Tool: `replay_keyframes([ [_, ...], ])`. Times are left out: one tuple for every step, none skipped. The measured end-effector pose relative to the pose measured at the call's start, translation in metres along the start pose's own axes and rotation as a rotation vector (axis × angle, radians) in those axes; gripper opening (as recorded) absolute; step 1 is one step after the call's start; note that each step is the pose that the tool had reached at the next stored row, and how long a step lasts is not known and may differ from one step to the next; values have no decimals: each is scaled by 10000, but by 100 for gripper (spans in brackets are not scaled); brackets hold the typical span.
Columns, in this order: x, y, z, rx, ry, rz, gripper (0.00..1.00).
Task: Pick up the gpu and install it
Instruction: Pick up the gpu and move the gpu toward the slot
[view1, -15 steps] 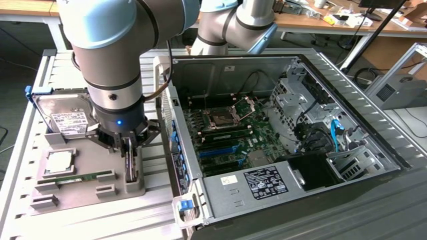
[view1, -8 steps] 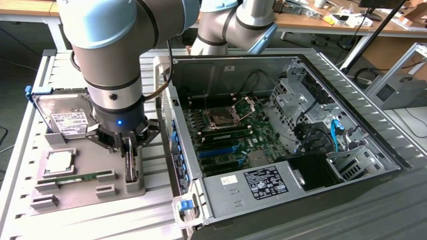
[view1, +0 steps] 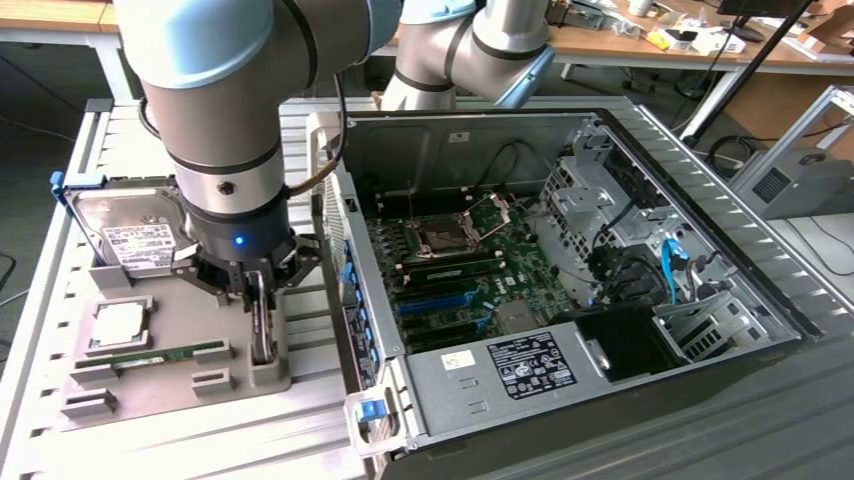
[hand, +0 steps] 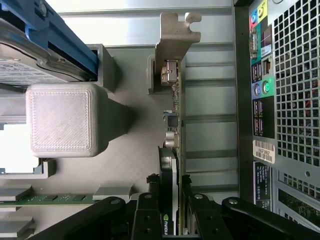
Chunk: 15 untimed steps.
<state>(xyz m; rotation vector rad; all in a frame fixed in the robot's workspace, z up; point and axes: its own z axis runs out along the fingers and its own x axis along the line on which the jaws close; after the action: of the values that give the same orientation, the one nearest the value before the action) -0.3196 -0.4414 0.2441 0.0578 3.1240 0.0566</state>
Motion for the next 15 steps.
replay_keyframes([
  [-1,1,-41,-3,0,0,27],
  [-2,2,-60,-5,1,0,27],
  [-2,3,-85,-7,0,0,27],
  [-3,4,-121,-10,1,0,27],
  [-4,5,-150,-11,1,0,27],
  [-4,6,-178,-13,0,0,27],
  [-5,8,-214,-17,0,1,27],
  [-5,9,-248,-17,1,0,27],
  [-6,10,-293,-19,2,0,27],
  [-7,12,-330,-22,1,0,27],
  [-7,13,-374,-23,1,0,27],
  [-8,15,-414,-25,0,0,27],
  [-9,17,-461,-27,0,0,27],
  [-10,18,-507,-27,1,0,27],
  [-11,20,-553,-28,1,0,27],
])
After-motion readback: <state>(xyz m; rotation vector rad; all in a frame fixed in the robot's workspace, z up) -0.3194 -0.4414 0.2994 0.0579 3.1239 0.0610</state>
